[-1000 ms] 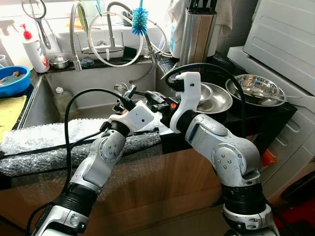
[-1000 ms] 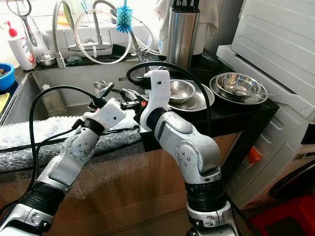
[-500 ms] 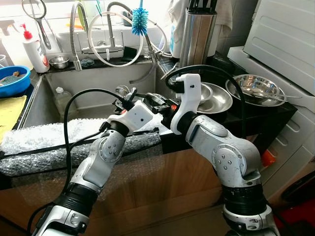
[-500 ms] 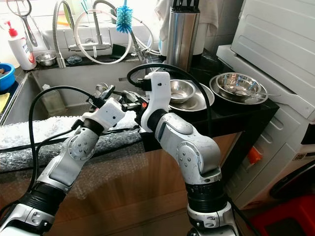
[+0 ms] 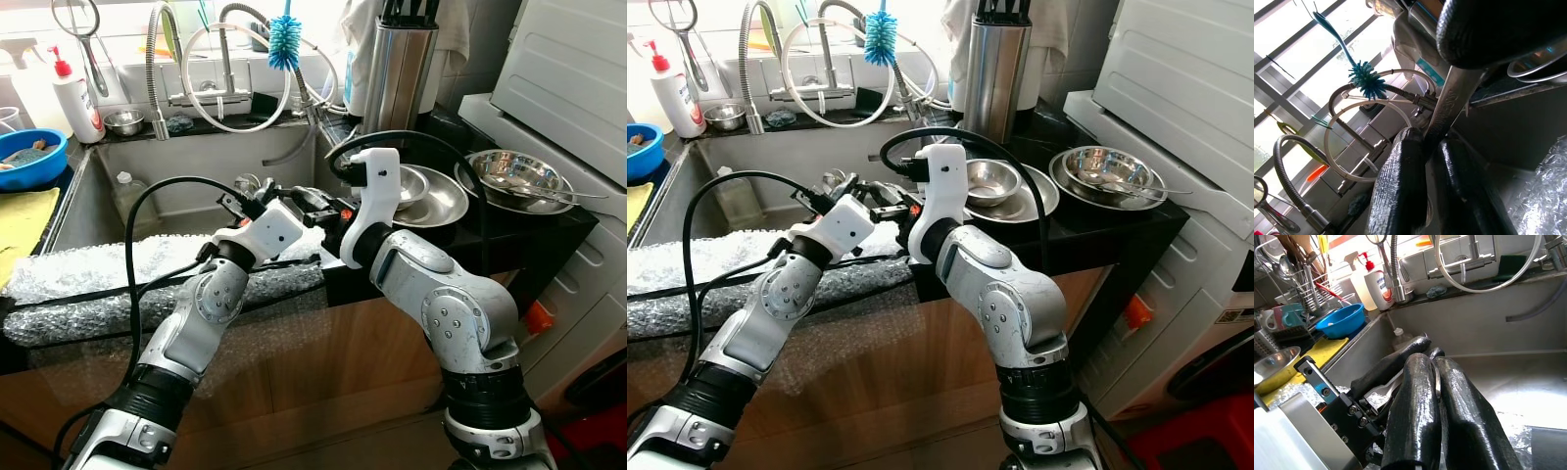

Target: Kitchen organization

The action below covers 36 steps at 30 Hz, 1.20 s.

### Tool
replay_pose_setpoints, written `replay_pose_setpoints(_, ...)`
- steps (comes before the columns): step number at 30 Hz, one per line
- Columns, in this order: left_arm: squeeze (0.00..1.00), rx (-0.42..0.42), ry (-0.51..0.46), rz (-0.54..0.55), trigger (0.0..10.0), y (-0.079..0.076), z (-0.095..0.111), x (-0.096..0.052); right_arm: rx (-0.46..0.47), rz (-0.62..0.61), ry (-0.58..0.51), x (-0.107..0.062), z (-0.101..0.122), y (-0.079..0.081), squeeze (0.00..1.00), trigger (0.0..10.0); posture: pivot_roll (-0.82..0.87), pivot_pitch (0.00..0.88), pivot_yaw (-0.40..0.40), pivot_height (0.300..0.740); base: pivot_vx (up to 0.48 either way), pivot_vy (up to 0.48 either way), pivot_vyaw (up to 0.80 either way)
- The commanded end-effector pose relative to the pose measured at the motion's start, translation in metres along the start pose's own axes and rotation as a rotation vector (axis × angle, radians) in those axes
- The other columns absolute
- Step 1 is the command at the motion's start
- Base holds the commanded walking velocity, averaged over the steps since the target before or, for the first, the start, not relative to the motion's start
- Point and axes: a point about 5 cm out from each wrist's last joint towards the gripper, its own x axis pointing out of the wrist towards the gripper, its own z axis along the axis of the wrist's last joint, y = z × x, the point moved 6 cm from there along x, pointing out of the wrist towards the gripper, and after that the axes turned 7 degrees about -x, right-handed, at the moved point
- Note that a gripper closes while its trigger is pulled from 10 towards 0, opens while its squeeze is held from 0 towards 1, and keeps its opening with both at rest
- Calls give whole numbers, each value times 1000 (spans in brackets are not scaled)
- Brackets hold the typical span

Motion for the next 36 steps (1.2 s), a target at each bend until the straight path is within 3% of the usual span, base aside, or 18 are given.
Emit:
replay_pose_setpoints(1,0,-12,2,-20,0,-4,1,1,-24,23,-54,-1,13,7,0,10000,-100,0,-35,740,0,0,0)
replay_pose_setpoints(3,0,-12,3,-24,0,-5,0,1,-31,10,-58,-2,14,5,0,10000,-99,0,-35,740,0,0,0)
replay_pose_setpoints(4,0,-12,4,-24,0,-5,0,1,-32,7,-58,-2,14,4,549,10000,-100,0,-34,740,0,0,0)
replay_pose_setpoints(5,0,-13,4,-23,0,-5,0,1,-31,7,-61,-2,14,4,1000,10000,-100,0,-36,740,0,0,0)
replay_pose_setpoints(13,0,-14,4,-27,0,-5,0,0,-35,2,-84,-2,18,3,1000,10000,-98,0,-37,740,0,0,0)
replay_pose_setpoints(18,0,-15,1,-26,0,-5,1,1,-39,-97,-217,-6,43,-12,1000,10000,-97,0,-36,740,0,0,0)
replay_pose_setpoints(19,0,-16,0,-25,0,-5,1,1,-64,-131,-280,-9,56,-18,714,10000,-97,0,-36,740,0,0,0)
replay_pose_setpoints(20,0,-16,0,-25,0,-5,1,1,-74,-139,-304,-11,61,-19,714,10000,-97,0,-36,740,0,0,0)
replay_pose_setpoints(21,0,-17,1,-26,0,-5,1,1,-77,-147,-328,-13,66,-20,0,10000,-99,0,-35,740,0,0,0)
replay_pose_setpoints(22,0,-18,0,-28,0,-6,1,1,-67,-156,-385,-18,77,-21,0,10000,-100,0,-35,740,0,0,0)
replay_pose_setpoints(27,0,-20,-2,-30,0,-7,2,1,-102,-189,-464,-25,92,-23,0,10000,-100,0,-35,740,0,0,0)
replay_pose_setpoints(28,0,-22,3,-27,1804,-7,1,1,-130,-241,-519,-32,101,-28,0,10000,-99,0,-36,740,0,0,0)
replay_pose_setpoints(29,0,-22,3,-27,1804,-7,1,1,-130,-241,-519,-32,101,-28,0,10000,-99,0,-36,740,0,0,0)
replay_pose_setpoints(32,0,-65,32,-4,10000,-5,-4,1,-239,-364,-570,-44,106,-42,0,10000,-102,0,-35,740,0,0,0)
replay_pose_setpoints(36,0,-121,66,28,10000,-1,-12,0,-317,-515,-580,-62,96,-63,0,10000,-108,1,-34,740,0,0,0)
